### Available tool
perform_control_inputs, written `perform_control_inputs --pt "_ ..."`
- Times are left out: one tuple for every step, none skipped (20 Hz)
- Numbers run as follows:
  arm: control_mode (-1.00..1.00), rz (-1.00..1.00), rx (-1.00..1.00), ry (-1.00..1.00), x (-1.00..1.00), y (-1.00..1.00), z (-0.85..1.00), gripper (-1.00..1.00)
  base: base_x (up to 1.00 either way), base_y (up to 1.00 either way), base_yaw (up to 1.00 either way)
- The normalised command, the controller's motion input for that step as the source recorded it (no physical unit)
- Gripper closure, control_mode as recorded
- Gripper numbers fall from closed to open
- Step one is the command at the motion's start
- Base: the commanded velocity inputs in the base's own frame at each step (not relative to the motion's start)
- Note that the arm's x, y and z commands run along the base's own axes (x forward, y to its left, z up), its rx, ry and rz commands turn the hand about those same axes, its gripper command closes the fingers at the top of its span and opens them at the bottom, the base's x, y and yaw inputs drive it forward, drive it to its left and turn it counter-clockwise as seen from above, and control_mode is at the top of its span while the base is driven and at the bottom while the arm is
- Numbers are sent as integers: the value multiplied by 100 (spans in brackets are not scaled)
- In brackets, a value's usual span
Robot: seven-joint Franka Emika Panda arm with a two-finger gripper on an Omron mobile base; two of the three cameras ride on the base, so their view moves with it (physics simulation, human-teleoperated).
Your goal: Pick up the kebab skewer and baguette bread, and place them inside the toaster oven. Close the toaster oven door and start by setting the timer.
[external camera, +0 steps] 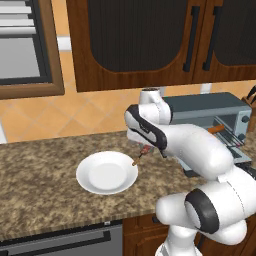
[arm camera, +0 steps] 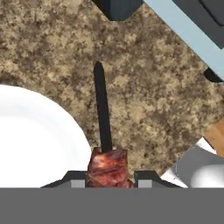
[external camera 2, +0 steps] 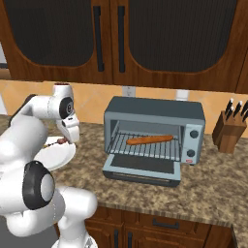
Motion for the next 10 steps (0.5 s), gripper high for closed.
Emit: perform_control_inputs --pt "-100 -29 0 -12 0 -81 39 100 0 0 0" --pt "-100 -31 0 -15 0 -76 58 100 0 0 0" --pt "-100 -33 0 -18 0 -64 41 100 0 0 0" --pt "-100 -34 0 -16 0 -62 44 100 0 0 0" --pt "-100 -35 0 -13 0 -64 38 100 0 0 0" --pt "-100 -38 0 -8 7 -71 26 100 0 0 0" --pt "-100 -35 0 -3 19 -78 24 100 0 0 0" --pt "-100 -35 1 -4 13 -79 20 100 0 0 0" --pt "-100 -33 1 -5 13 -81 16 100 0 0 0" --pt "-100 -31 1 -5 9 -86 8 100 0 0 0"
